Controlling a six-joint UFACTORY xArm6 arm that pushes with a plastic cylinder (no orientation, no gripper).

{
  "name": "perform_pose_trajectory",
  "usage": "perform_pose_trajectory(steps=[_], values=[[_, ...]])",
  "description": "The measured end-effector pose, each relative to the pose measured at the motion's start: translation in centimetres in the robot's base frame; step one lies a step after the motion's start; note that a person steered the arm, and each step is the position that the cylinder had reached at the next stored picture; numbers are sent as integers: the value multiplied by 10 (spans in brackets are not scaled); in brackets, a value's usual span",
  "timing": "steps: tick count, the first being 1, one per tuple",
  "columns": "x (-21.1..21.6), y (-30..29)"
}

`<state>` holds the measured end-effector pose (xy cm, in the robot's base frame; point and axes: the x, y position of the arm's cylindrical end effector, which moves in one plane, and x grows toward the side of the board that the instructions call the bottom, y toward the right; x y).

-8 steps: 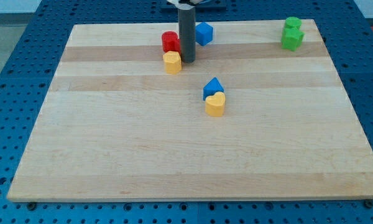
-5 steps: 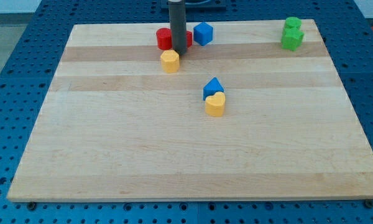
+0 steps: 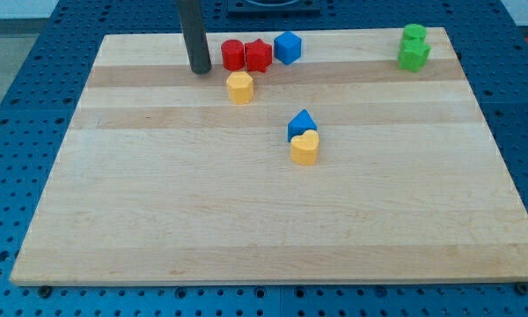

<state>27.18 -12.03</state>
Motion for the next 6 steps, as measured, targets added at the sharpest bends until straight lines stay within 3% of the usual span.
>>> perform_pose_trajectory(steps=[5,6], values=[[-15,35],[5,17]])
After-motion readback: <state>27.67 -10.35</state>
